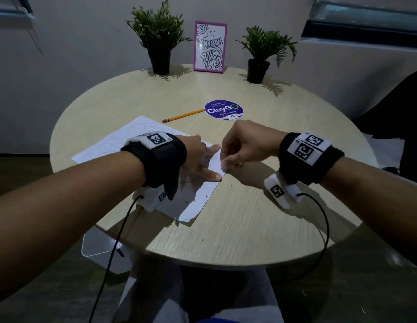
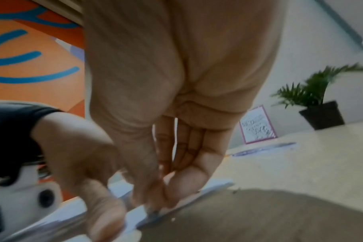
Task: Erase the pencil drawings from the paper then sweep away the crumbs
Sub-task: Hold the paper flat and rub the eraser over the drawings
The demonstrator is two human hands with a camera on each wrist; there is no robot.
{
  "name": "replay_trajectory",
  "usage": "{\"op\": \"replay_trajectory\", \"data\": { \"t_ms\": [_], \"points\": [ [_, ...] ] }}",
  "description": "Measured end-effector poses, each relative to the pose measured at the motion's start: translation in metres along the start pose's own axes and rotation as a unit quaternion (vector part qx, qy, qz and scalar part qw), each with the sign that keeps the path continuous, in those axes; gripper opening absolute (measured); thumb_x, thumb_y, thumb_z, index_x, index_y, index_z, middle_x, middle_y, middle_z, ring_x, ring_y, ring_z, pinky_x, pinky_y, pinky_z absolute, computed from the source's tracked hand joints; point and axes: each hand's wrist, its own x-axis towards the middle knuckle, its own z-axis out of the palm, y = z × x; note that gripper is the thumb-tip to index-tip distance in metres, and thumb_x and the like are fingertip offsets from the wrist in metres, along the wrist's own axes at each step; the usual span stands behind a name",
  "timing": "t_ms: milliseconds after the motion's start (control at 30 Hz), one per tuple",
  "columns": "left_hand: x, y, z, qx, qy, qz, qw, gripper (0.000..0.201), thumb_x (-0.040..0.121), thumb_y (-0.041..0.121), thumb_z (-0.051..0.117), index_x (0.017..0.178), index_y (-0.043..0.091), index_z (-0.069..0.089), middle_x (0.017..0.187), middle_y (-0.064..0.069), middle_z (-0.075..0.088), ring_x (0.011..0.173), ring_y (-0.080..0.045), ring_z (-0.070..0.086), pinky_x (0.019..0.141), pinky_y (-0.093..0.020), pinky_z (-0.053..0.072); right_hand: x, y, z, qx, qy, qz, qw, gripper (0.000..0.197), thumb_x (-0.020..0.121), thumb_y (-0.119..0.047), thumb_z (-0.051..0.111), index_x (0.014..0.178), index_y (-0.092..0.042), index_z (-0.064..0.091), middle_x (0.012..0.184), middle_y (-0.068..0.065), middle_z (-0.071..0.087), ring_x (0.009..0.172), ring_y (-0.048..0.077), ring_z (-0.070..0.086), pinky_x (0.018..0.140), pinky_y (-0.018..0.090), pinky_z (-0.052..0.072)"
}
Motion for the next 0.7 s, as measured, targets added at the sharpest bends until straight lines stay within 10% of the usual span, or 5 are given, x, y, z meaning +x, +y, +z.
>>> {"op": "replay_trajectory", "data": {
  "t_ms": [700],
  "points": [
    [0.001,-0.002,0.002,-0.017,0.003,-0.005,1.0,0.092,0.09,0.072,0.04,0.159,0.029,-0.003,0.152,-0.01,0.037,0.141,-0.03,0.028,0.103,-0.043,0.035,0.01,0.015,-0.009,-0.031,-0.017,0.024,0.999,0.011,0.082,-0.022,0.082,0.078,-0.013,0.077,0.067,-0.005,0.074,0.058,0.007,0.069,0.061,0.02,0.053]
  ]
}}
